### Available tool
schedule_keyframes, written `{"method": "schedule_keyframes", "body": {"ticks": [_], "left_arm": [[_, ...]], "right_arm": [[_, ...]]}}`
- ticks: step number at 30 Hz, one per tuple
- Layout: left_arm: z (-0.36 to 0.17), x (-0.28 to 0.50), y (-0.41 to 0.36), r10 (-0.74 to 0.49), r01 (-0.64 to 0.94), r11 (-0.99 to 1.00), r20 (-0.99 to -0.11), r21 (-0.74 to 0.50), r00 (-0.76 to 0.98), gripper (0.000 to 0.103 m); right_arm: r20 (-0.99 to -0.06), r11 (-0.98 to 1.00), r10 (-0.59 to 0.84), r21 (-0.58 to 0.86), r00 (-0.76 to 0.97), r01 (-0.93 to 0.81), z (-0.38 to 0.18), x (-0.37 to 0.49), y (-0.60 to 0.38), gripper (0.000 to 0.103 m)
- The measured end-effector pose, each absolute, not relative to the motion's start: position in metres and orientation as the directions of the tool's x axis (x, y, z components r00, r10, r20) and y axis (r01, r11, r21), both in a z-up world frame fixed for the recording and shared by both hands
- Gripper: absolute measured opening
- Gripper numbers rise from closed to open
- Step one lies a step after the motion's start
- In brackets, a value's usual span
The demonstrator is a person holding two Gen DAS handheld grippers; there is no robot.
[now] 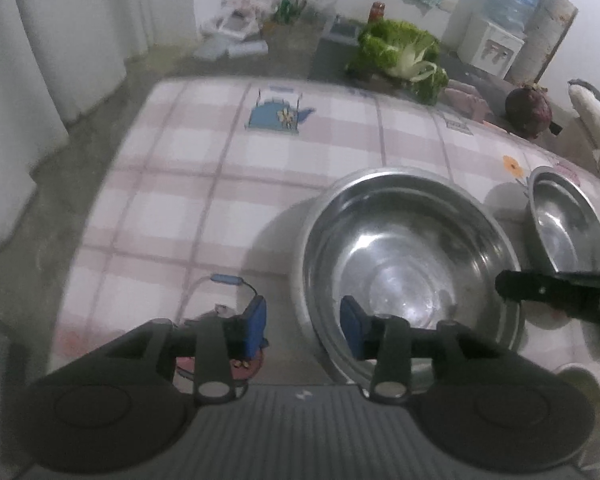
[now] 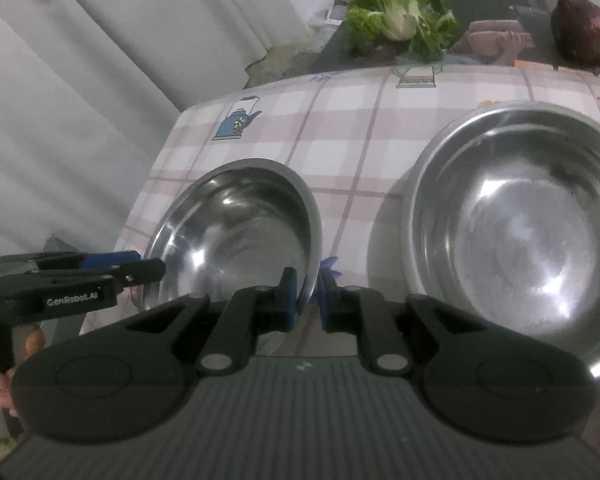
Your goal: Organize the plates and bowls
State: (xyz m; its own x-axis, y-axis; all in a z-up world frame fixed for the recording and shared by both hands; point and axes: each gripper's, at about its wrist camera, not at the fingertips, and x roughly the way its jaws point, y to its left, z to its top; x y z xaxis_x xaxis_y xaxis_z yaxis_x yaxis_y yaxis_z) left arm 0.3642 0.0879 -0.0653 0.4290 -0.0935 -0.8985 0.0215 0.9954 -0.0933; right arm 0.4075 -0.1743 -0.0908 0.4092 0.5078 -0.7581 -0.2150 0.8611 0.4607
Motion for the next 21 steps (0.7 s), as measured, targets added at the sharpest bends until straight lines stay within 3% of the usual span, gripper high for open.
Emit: {"method": "schedule_keyframes", "body": {"ticks": [2,5,21], "left_arm": [[-0.071,0.366,0.089,-0.109,0.017,0.994,-0.902,-0.112,0.418,0.039],[-0.076,0.368,0.086,-0.112,0.019,0.993,-0.905,-0.114,0.411,0.021],[-0.056,0.357,0.077,-0.082,0.037,0.997,-0.889,-0.073,0.45,0.017]], "right_arm": [[-0.756,0.859,0.512,0.467,0.408,-0.211,-0.093,0.408,-0.174,0.011],[-0.754,0.856,0.515,0.474,0.407,-0.206,-0.096,0.409,-0.173,0.011],[-0.738,0.853,0.52,0.469,0.43,-0.227,-0.082,0.403,-0.178,0.011]]}}
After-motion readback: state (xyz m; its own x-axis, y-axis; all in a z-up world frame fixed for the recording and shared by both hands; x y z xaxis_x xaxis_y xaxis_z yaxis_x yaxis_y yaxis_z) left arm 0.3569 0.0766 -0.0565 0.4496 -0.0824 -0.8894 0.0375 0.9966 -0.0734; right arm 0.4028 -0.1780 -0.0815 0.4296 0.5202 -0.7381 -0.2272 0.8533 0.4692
